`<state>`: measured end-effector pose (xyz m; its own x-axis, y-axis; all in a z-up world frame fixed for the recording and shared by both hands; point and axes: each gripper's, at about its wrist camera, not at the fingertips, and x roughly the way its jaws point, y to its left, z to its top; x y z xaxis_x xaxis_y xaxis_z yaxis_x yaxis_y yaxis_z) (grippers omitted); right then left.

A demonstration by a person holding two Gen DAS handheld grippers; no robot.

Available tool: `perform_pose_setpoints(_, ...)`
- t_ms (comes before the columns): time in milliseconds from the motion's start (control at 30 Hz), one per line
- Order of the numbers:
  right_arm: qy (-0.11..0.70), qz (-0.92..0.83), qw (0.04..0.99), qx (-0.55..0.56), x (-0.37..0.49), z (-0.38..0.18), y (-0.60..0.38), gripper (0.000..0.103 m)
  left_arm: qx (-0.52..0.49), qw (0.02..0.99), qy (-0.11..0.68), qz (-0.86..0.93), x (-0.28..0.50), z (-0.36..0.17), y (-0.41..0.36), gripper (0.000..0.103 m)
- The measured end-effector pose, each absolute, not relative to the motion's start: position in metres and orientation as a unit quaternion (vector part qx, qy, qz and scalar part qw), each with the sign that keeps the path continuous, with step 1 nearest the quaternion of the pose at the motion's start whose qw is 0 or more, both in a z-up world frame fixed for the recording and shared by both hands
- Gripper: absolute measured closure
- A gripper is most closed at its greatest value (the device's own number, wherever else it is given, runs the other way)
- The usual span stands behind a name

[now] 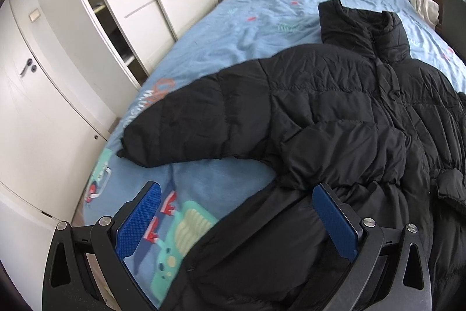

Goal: Fold large clothes
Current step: 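Grasp the jacket sleeve cuff with the right gripper and lift it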

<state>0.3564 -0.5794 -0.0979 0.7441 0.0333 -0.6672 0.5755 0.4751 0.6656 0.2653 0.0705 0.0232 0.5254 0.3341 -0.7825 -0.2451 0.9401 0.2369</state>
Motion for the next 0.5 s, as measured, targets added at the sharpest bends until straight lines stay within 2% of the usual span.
perform_pose_setpoints(200,0.247,-0.162,0.769,0.566,0.362,-0.116,-0.614,0.002,0.045,0.865,0.475,0.155,0.274,0.012,0.061,0.001)
perform_pose_setpoints(233,0.236,-0.159,0.765,0.578,0.363,-0.117,-0.618,0.008,0.044,0.864,0.477,0.153,0.275,0.010,0.060,0.001)
perform_pose_setpoints(300,0.219,-0.153,0.755,0.599,0.365,-0.121,-0.626,0.027,0.043,0.864,0.477,0.154,0.274,0.009,0.059,0.001)
perform_pose_setpoints(333,0.217,-0.154,0.749,0.607,0.366,-0.124,-0.629,0.043,0.042,0.864,0.477,0.154,0.273,0.009,0.059,0.001)
perform_pose_setpoints(367,0.217,-0.154,0.743,0.615,0.367,-0.127,-0.630,0.052,0.039,0.865,0.476,0.153,0.272,0.009,0.060,0.001)
perform_pose_setpoints(400,0.213,-0.149,0.733,0.629,0.368,-0.131,-0.631,0.055,0.035,0.866,0.476,0.152,0.271,0.009,0.060,0.001)
perform_pose_setpoints(500,0.198,-0.138,0.731,0.638,0.367,-0.130,-0.632,0.075,0.027,0.868,0.473,0.148,0.265,0.012,0.062,0.001)
